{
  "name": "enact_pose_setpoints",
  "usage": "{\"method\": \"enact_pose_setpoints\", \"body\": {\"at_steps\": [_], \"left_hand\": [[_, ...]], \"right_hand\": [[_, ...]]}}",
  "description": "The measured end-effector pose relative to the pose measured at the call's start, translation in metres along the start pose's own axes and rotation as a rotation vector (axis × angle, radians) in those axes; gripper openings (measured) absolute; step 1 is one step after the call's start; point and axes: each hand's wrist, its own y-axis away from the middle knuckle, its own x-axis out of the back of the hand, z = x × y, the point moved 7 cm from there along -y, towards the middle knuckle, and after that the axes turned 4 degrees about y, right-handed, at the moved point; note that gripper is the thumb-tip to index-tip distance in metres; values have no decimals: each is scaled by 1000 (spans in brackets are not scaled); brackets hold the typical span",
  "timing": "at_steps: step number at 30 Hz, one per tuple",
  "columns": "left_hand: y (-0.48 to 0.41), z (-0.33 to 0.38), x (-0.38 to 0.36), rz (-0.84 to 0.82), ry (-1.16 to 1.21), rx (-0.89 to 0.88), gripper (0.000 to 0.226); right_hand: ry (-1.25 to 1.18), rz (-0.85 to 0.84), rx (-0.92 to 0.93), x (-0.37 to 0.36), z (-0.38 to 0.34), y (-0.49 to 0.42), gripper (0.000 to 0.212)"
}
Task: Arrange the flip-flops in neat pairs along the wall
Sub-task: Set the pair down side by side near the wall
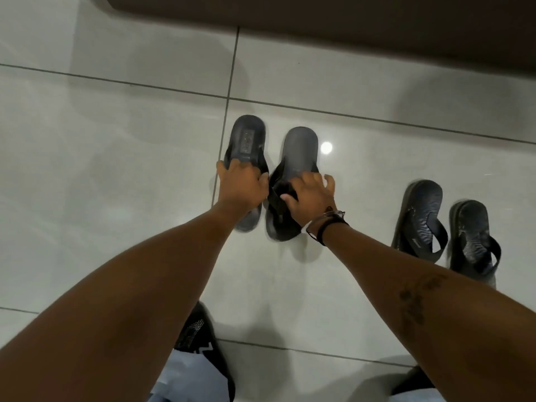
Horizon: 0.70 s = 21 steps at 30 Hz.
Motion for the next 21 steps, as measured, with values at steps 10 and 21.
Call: {"method": "enact_pose_setpoints", "body": {"at_steps": [10,21], "left_hand": [[-20,64,-28,-304,-515,90,21],[-23,38,-19,-140,-187,243,13]], "right_hand": [[116,-443,-311,-59,116,33,129],[57,-380,-330,-63,119,34,130]]}}
